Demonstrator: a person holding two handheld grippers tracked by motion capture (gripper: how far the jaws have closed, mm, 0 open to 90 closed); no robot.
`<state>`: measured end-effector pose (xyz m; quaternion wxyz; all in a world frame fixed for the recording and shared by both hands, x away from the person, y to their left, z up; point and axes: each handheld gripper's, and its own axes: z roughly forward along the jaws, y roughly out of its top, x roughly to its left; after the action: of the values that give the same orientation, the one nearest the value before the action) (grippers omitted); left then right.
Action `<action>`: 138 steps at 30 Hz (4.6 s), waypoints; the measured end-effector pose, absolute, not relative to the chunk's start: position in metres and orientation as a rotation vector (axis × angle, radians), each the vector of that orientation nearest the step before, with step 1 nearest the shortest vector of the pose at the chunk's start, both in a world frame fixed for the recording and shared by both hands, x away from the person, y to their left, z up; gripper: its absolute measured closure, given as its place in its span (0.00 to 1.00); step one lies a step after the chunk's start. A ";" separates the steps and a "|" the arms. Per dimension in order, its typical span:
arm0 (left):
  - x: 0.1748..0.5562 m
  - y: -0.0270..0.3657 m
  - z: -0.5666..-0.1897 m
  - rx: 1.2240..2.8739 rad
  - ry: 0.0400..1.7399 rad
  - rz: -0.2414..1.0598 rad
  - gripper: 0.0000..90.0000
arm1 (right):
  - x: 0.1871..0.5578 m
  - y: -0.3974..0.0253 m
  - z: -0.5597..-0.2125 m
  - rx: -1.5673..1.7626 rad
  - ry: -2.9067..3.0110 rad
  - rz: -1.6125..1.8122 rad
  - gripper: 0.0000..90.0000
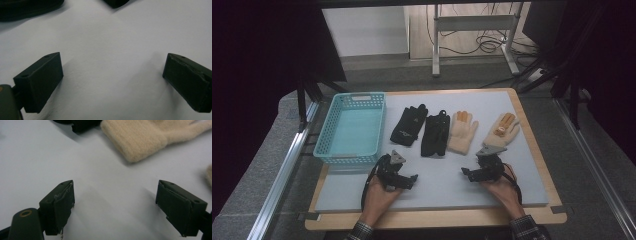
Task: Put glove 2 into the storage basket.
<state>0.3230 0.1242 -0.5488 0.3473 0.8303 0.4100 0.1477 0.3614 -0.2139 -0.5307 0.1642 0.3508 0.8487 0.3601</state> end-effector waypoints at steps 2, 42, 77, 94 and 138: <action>0.323 0.124 -0.549 2.154 1.064 0.383 0.03 | 0.364 -0.212 -0.529 1.008 2.420 1.043 0.17; 0.323 0.124 -0.549 2.152 1.063 0.385 0.04 | 0.485 -0.111 -0.497 0.962 2.439 1.007 0.39; 0.323 0.124 -0.549 2.154 1.061 0.387 0.04 | 0.457 -0.107 -0.461 0.971 2.483 1.074 0.93; 0.321 0.125 -0.548 2.136 1.079 0.401 0.05 | 0.375 -0.130 -0.469 0.969 2.550 1.234 0.92; 0.306 0.150 -0.551 2.125 1.113 0.399 0.04 | 0.496 -0.044 -0.495 0.990 2.532 1.131 0.55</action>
<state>0.3057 0.1504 -0.5507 0.3477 0.8193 0.4291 0.1540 0.4961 -0.0441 -0.4948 0.0986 0.3347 0.8557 0.3823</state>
